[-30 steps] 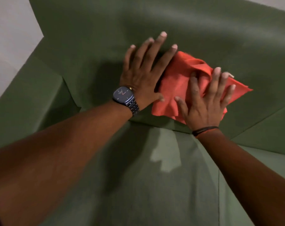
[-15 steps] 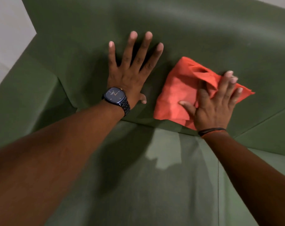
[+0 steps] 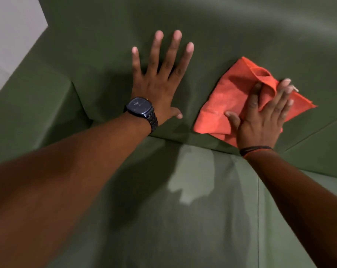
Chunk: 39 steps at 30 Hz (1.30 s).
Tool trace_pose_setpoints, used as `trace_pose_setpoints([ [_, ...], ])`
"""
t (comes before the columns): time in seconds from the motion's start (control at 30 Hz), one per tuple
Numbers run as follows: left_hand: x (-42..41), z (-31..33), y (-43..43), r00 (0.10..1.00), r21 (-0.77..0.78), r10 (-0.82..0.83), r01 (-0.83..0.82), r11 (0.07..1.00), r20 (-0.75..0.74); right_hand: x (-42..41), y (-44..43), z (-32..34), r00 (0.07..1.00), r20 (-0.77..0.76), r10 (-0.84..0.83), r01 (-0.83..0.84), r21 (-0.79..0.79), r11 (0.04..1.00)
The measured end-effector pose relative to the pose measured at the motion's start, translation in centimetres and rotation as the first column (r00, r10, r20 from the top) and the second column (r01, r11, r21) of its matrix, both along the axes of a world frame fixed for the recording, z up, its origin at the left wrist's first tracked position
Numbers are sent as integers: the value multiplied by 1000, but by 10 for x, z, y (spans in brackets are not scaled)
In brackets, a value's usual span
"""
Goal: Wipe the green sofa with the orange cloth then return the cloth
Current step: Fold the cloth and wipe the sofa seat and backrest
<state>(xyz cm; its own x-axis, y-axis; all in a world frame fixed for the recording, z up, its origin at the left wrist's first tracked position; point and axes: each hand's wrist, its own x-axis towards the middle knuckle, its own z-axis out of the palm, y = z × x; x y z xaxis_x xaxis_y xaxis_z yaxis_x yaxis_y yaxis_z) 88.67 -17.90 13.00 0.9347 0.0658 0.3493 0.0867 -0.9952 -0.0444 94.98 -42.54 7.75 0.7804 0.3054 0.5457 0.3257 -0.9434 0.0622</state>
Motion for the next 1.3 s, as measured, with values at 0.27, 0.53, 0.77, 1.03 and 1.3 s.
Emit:
trace_pose_setpoints([
  [0.27, 3, 12, -33, 990, -327, -18, 62, 943, 138, -8, 48, 10, 950, 65, 305, -293, -147, 945],
  [0.53, 16, 25, -38, 1000, -319, -17, 9, 948, -24, -4, 41, 35, 963, 1, 271, -265, 214, 940],
  [0.77, -4, 50, -149, 996, -312, -76, 61, 948, -38, -20, -66, 62, 922, -309, 232, -177, 197, 964],
  [1.03, 2, 29, -367, 917, -403, -253, 115, 908, -309, -19, -298, 53, 498, -805, 322, -286, 198, 938],
  [1.3, -24, 1, -544, 874, -353, -485, 445, 823, -30, -64, -502, 27, 821, -496, 284, -238, 156, 959],
])
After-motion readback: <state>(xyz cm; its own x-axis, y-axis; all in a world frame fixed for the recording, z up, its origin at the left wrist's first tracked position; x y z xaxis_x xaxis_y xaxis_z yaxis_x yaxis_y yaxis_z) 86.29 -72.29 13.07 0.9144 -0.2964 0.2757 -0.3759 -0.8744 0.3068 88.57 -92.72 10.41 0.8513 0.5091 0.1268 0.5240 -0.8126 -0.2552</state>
